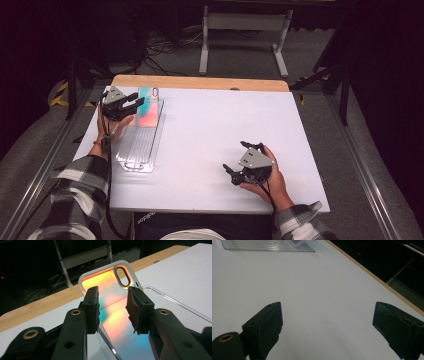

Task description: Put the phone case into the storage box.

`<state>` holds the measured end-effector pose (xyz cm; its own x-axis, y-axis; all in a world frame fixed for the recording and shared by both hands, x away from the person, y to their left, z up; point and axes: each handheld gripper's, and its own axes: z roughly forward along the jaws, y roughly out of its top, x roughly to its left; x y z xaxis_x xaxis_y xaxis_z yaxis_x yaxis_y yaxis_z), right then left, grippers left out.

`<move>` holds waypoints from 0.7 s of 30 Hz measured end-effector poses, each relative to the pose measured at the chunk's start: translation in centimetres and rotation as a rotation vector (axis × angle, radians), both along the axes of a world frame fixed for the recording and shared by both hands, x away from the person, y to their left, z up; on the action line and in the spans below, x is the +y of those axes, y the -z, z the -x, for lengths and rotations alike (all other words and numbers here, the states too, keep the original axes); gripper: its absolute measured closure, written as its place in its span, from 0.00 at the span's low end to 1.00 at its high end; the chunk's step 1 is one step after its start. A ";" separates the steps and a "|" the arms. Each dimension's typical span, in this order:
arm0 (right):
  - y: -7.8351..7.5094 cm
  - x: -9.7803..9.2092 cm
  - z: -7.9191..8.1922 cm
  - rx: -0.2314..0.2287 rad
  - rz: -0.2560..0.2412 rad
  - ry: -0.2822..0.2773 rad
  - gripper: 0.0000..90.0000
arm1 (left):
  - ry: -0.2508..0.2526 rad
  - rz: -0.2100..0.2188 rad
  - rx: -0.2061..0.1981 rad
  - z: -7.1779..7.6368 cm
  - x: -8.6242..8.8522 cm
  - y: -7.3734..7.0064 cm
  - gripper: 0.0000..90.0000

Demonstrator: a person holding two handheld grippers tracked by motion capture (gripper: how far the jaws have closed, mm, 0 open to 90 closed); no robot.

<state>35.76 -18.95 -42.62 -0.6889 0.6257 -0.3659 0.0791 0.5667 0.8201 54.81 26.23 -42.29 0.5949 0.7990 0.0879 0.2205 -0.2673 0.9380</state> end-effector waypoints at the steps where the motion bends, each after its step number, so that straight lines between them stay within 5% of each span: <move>1: 0.0 0.0 0.0 0.000 -0.001 0.000 0.11 | 0.000 -0.002 -0.004 0.0 0.1 -0.1 0.70; 21: -0.3 -0.1 0.2 -0.017 -0.013 0.007 0.11 | 0.014 0.013 -0.043 1.4 0.7 -0.9 0.66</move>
<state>35.59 -19.01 -42.36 -0.6782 0.6352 -0.3695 0.0693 0.5559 0.8284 53.42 26.89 -41.38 0.6019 0.7919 0.1028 0.1767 -0.2576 0.9500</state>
